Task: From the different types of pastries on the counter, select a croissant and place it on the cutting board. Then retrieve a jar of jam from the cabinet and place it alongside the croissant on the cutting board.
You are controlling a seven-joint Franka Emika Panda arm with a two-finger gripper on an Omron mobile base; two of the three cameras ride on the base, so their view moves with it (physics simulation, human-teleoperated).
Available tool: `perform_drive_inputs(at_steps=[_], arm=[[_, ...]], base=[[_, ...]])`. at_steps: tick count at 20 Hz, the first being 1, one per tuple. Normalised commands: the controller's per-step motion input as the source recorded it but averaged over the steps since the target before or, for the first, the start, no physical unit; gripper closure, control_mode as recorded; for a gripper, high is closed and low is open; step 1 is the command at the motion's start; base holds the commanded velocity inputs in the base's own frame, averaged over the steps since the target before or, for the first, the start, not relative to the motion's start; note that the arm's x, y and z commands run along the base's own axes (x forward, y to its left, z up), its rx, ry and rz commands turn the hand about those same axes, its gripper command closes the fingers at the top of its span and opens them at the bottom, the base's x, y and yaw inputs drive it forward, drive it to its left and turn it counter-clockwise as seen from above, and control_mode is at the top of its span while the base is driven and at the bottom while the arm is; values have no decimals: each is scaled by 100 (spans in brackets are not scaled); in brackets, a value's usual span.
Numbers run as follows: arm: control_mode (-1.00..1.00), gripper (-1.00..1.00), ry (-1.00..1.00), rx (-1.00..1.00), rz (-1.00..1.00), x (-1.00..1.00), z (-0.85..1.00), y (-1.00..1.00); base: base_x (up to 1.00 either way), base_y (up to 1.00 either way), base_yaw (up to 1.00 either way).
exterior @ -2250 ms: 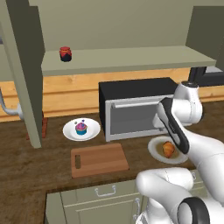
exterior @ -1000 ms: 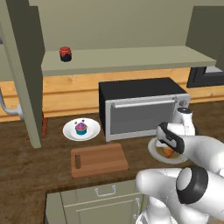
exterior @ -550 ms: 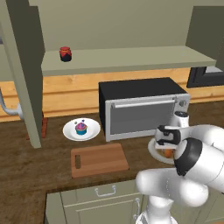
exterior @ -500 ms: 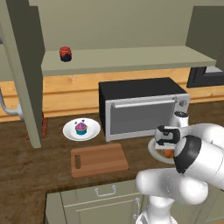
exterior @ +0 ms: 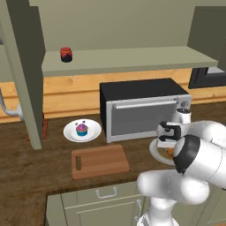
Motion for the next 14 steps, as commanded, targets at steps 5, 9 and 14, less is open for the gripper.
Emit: perform_drive_inputs(at_steps=[5,9,14], arm=[[-100,100,0,3,1,-23,95,6],[-100,100,0,0,0,0,0,0],[-100,100,-21,10,0,-34,36,-12]], base=[[0,0,0],[0,0,0],[0,0,0]])
